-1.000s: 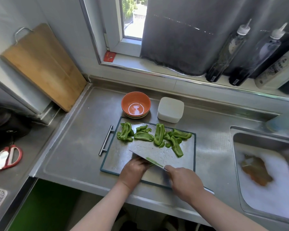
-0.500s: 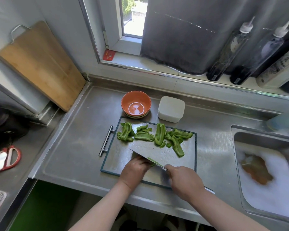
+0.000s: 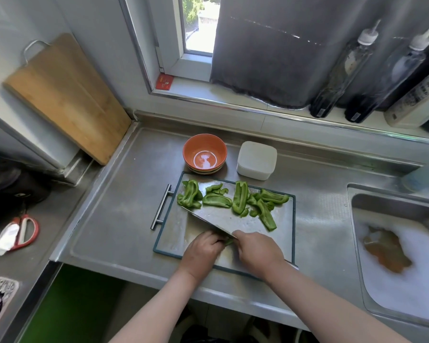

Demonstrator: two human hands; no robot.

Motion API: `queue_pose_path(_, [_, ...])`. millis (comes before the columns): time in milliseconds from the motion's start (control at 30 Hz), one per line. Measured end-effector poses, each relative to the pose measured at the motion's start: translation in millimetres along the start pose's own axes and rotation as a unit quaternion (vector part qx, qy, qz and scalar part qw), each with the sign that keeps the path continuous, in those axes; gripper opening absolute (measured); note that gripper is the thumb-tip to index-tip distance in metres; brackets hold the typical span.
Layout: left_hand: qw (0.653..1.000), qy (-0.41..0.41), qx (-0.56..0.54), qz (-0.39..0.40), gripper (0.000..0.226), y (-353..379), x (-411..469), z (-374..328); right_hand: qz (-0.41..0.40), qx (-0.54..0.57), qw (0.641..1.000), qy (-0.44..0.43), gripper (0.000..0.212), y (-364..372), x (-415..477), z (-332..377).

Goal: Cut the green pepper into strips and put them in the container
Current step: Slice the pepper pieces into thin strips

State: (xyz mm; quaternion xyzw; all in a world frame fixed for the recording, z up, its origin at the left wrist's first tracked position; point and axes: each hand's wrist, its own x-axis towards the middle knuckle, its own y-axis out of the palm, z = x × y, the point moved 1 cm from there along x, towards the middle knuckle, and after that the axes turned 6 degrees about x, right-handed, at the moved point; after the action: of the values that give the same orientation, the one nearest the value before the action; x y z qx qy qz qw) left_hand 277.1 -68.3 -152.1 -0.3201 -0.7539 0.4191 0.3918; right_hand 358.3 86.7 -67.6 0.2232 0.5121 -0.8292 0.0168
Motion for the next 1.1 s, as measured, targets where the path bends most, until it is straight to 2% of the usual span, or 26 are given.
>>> queue_pose_path(133, [1.000,0.019,-0.004,0.000,0.046,-5.0,1.4,-1.0,-0.006,-0.006,1.000,-0.017,0.026,-1.3,-23.8,-5.1])
queue_pose_path(200, [1.000,0.018,-0.004,0.008,0.052,-5.1,1.6,-0.1,-0.008,-0.004,1.000,-0.017,0.027,-2.4,-33.2,-6.7])
queue_pose_path(533, [1.000,0.014,-0.014,0.002,0.045,-4.0,0.9,2.8,0.006,-0.005,1.000,0.019,0.021,-5.9,-44.3,-16.9])
queue_pose_path(700, [0.999,0.000,-0.042,-0.016,0.017,-1.4,-0.5,2.9,0.017,0.011,0.999,0.029,0.020,-3.1,-31.9,-12.6])
queue_pose_path(800, [0.999,0.014,-0.013,-0.034,0.017,0.9,-3.8,2.6,0.021,0.023,0.999,0.038,0.018,0.2,-18.5,-9.2])
queue_pose_path(900, [0.995,0.050,0.059,-0.054,0.014,-1.6,-5.8,-3.1,0.019,0.020,0.999,0.037,0.017,3.2,-8.0,-0.8])
queue_pose_path(1100, [0.992,0.067,0.101,-0.042,0.016,-6.3,-5.3,-6.4,0.021,0.020,0.999,0.030,0.014,0.7,5.5,9.2])
